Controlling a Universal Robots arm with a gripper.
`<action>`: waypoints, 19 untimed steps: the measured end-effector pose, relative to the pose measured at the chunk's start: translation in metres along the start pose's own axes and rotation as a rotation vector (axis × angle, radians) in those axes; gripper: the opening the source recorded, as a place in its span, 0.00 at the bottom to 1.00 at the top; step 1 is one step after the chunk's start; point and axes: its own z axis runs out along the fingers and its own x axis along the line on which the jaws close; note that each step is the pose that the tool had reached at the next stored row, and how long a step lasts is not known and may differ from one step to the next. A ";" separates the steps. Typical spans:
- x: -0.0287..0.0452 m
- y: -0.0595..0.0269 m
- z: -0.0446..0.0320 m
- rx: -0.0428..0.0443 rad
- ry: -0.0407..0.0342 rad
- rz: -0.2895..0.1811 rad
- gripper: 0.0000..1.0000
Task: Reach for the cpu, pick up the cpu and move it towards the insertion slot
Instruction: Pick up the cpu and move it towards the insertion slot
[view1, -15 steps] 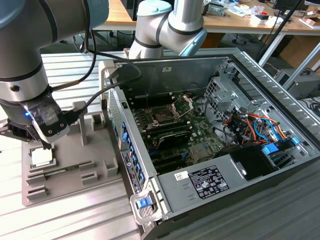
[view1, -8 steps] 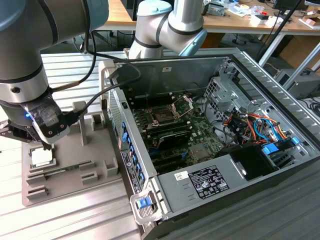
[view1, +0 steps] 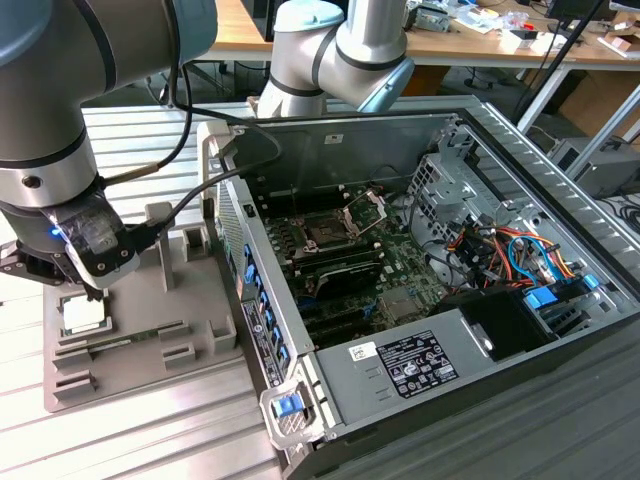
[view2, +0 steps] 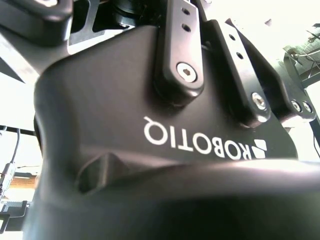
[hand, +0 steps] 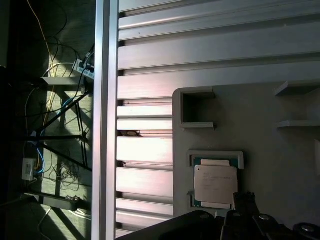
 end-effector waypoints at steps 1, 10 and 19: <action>0.0000 0.0000 0.0000 0.0000 0.0000 0.000 0.11; 0.0005 -0.0001 0.0032 0.0000 0.0000 0.000 0.11; 0.0014 -0.0002 0.0061 0.0000 0.0000 0.000 0.11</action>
